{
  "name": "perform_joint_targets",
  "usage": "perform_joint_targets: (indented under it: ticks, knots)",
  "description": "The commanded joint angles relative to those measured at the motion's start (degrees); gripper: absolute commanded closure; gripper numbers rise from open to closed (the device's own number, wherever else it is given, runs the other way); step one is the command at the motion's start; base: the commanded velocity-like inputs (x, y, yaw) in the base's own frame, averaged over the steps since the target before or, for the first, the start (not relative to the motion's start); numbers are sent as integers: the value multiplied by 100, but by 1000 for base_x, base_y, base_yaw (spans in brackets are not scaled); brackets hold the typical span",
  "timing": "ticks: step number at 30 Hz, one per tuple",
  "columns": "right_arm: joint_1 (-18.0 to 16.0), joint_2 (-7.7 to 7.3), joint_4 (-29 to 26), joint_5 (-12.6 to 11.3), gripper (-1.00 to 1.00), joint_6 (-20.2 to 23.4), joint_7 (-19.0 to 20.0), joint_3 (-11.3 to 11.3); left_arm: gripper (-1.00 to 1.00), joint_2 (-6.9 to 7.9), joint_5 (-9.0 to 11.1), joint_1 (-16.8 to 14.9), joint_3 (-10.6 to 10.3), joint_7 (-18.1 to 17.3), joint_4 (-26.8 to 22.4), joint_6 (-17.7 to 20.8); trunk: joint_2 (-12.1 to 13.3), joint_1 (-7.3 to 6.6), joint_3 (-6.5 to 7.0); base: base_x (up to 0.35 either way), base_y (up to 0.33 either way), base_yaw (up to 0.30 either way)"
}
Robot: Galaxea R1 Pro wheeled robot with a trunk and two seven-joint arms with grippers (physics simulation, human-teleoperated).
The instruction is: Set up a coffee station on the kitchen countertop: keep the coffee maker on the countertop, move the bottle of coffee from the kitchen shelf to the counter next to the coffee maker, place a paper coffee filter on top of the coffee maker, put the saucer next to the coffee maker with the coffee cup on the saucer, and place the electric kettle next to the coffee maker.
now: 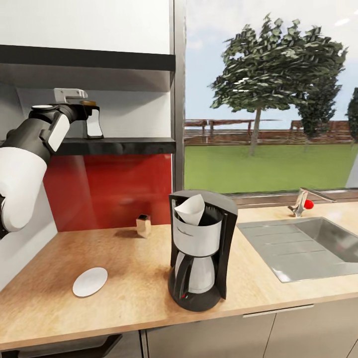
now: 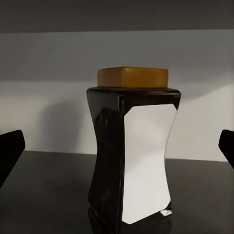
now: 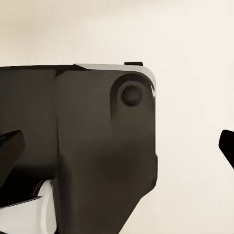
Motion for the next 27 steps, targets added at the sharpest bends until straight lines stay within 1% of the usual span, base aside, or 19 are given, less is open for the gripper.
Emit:
perform_joint_targets:
  ticks: [1,6,9,11,15,21,27]
  knots:
    - [-3,1,6,-5,-100,-21,-2,-11,-100,7,61,-1,-47,47,-10,27,-2,3,-3,111,0,0]
    - [-3,1,6,-5,-100,-20,-2,-11,-100,0,61,13,-47,47,-1,27,-2,3,-3,202,0,0]
    - [-3,1,6,-5,-100,-21,-2,-11,-100,-1,61,14,-47,47,-1,27,-2,3,-3,61,0,0]
    - [-3,-1,6,-5,-100,-21,-2,-15,-100,-1,61,78,-44,47,-11,20,-2,3,-3,9,0,0]
    - [-3,-6,6,-5,-100,-22,-2,-18,-100,-1,61,203,-39,47,-18,-123,-2,3,-3,17,0,0]
    - [-3,-16,6,-7,-100,-24,-2,-19,-100,1,61,245,-38,43,-8,-238,-2,3,-3,133,0,0]
    - [-3,-17,6,-7,-100,-25,-2,-19,-100,15,54,251,-34,39,-2,-253,-2,3,-3,18,0,0]
